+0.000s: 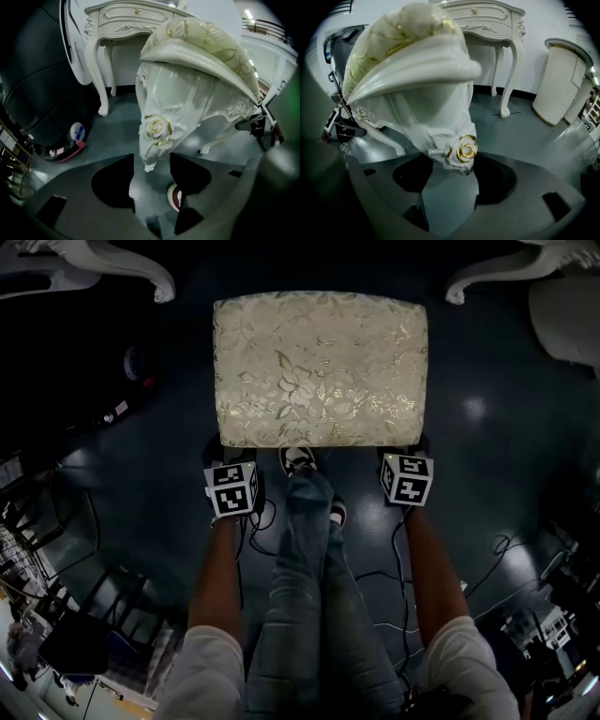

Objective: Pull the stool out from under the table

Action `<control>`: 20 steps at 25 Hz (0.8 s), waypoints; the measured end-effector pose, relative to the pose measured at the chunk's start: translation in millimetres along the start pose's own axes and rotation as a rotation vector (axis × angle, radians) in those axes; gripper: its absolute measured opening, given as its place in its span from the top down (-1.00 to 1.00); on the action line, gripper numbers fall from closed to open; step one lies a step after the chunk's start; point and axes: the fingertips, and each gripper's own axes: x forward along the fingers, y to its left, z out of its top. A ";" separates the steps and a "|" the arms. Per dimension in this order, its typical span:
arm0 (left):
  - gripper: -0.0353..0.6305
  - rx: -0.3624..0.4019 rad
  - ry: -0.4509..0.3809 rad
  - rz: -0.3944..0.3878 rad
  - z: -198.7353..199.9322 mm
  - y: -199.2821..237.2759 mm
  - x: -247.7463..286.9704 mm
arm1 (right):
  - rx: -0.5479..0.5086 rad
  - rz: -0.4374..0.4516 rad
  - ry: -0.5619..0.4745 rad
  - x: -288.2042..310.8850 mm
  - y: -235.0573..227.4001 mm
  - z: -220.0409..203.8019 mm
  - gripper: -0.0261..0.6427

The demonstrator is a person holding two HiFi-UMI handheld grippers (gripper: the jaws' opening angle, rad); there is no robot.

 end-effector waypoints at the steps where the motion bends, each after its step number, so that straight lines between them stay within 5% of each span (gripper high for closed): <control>1: 0.18 -0.016 0.007 0.015 -5.6 2.8 -3.0 | 0.013 -0.004 0.005 -2.7 -0.7 -3.2 0.16; 9: 0.21 -0.093 0.028 0.064 -25.1 9.1 -44.4 | 0.079 -0.042 0.038 -44.8 -7.3 -25.5 0.21; 13: 0.51 -0.101 -0.009 0.086 -6.3 4.1 -72.7 | 0.134 -0.062 0.042 -74.9 -6.1 -21.5 0.41; 20: 0.75 -0.150 -0.126 0.058 50.0 -24.7 -131.9 | 0.141 -0.017 0.005 -128.1 17.9 16.4 0.85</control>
